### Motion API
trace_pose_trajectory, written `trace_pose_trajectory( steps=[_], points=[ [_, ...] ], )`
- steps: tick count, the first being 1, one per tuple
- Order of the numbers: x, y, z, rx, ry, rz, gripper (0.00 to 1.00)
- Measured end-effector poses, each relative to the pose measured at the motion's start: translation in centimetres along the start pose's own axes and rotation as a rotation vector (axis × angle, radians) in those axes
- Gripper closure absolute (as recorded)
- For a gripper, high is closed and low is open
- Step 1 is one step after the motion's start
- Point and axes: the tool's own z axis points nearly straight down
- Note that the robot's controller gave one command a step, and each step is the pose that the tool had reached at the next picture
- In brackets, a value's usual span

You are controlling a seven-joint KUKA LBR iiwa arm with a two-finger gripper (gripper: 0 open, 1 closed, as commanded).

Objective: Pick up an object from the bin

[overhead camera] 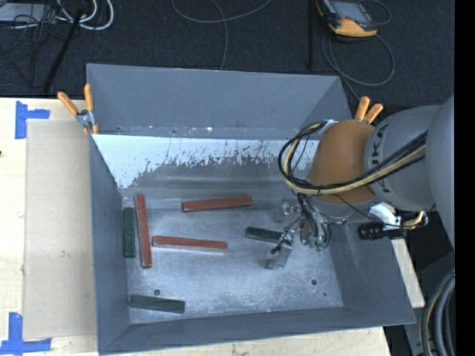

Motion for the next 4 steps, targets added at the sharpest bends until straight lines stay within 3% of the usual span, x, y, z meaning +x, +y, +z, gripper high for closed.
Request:
trace_pose_trajectory(
  steps=[1, 2, 3, 4],
  points=[
    [0.0, 0.0, 0.1, 0.000, -0.002, -0.001, 0.00],
    [0.0, 0.0, 0.0, 0.000, -0.004, -0.001, 1.00],
    [-0.1, 0.0, -0.2, 0.000, -0.004, -0.002, 1.00],
    [-0.3, 0.0, -8.4, -0.003, -0.012, -0.005, 1.00]
  ],
)
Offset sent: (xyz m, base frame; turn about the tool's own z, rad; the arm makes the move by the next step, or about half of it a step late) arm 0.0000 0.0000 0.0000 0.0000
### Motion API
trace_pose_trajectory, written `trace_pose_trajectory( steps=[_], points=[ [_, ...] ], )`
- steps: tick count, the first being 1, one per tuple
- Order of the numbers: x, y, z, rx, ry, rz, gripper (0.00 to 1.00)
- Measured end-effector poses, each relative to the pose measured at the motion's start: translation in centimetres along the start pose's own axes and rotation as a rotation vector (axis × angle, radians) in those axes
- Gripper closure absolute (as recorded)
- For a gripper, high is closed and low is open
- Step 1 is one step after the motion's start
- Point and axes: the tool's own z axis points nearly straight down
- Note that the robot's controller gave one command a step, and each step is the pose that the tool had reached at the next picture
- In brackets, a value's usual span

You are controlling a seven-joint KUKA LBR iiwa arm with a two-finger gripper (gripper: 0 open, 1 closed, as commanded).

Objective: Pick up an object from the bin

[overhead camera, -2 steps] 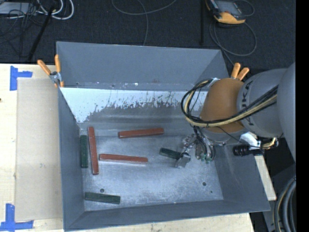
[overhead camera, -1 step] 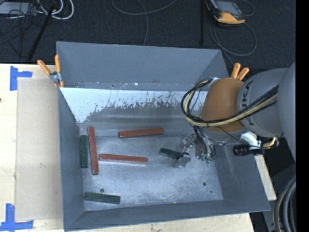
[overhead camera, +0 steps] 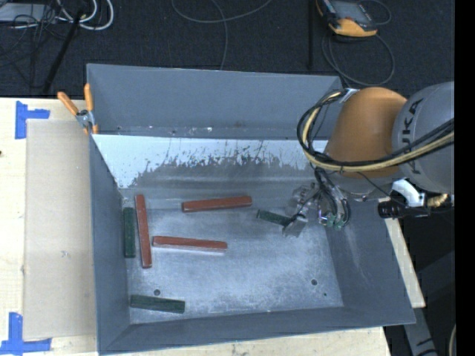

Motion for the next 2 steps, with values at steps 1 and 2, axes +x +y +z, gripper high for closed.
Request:
trace_pose_trajectory(
  steps=[1, 2],
  points=[
    [0.0, 0.0, -0.2, 0.002, 0.007, -0.002, 1.00],
    [-0.2, 0.0, -4.5, 0.000, 0.003, -0.005, 1.00]
  ],
)
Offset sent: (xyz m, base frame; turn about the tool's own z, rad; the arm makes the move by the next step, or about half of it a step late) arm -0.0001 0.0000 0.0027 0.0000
